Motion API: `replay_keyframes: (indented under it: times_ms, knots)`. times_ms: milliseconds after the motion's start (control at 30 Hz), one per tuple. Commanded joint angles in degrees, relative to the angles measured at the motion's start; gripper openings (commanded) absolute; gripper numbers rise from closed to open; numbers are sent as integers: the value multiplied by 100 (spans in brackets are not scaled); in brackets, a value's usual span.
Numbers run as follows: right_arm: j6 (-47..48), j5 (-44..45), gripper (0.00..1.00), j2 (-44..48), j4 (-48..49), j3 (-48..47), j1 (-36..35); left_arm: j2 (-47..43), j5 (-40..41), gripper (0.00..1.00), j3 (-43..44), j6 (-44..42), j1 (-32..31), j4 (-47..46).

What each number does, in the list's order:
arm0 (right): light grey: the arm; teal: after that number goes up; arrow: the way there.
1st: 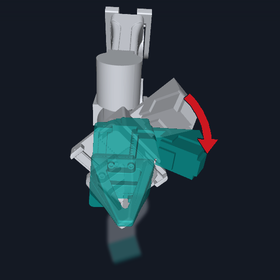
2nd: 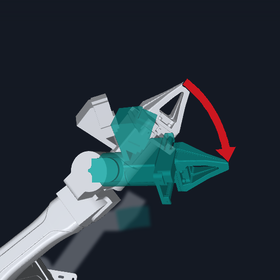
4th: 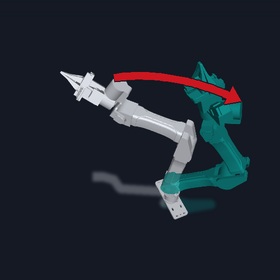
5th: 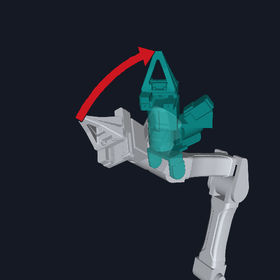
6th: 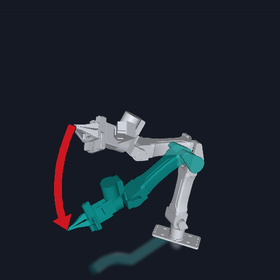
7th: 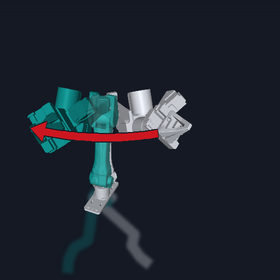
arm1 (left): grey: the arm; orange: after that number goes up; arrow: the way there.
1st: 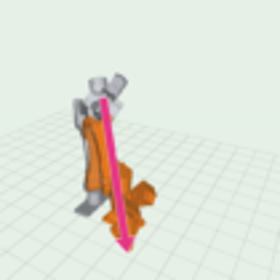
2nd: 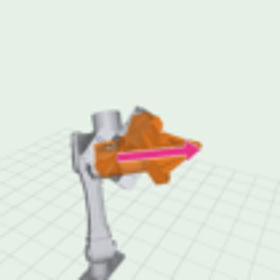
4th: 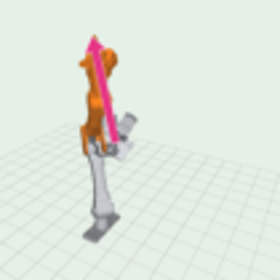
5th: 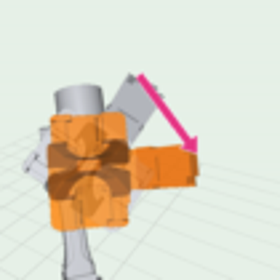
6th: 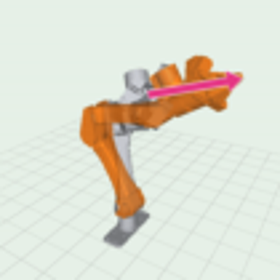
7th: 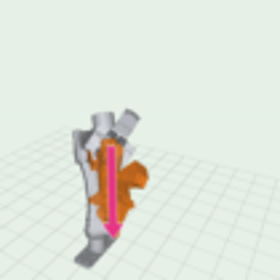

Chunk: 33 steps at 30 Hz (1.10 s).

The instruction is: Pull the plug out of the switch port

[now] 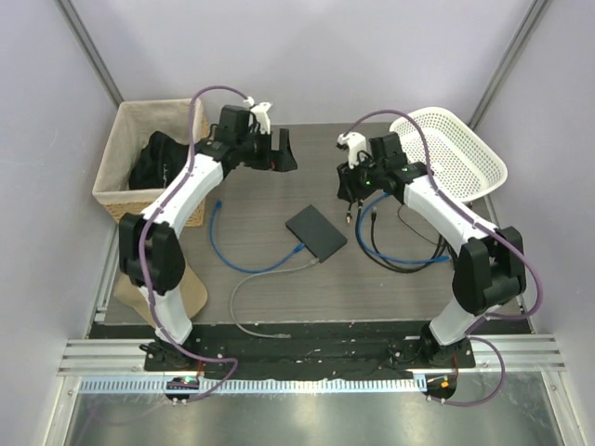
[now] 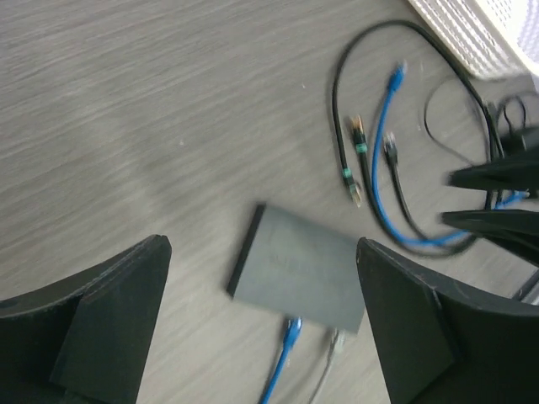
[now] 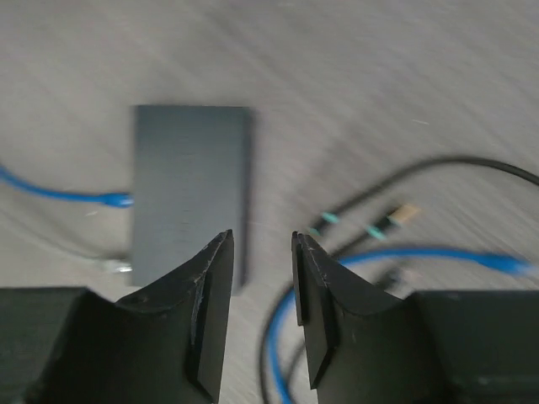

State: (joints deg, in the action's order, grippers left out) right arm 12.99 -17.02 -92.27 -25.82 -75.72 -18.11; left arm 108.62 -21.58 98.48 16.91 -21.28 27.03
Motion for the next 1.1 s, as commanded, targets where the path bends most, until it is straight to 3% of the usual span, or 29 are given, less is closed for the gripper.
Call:
replay_keyframes:
  times_ms: [0, 67, 200, 300, 467, 833, 1067]
  knots:
    - [-226, -1172, 41, -484, 5, -110, -289, -438, -684, 91, -750, -1066, 79, 811]
    - [-359, -1207, 39, -616, 130, -48, -569, -368, -1284, 82, -1023, -1172, 176, 1127]
    - [-228, -1365, 36, -1152, 165, -48, -861, -122, -1945, 80, -1365, -1356, 168, 1358]
    - [-297, -1357, 33, -1284, 323, 118, -870, -69, -1718, 80, -1647, -1611, 106, 1332]
    - [-473, -1287, 26, -1320, 490, 418, -870, 212, -2095, 75, -1858, -1673, 54, 1375]
    - [-429, -970, 25, -1276, 684, 822, -870, 1046, -2236, 66, -1569, -1550, -526, 1332]
    - [-473, -830, 25, -1136, 772, 980, -861, 1311, -2403, 63, -1568, -1331, -562, 990]
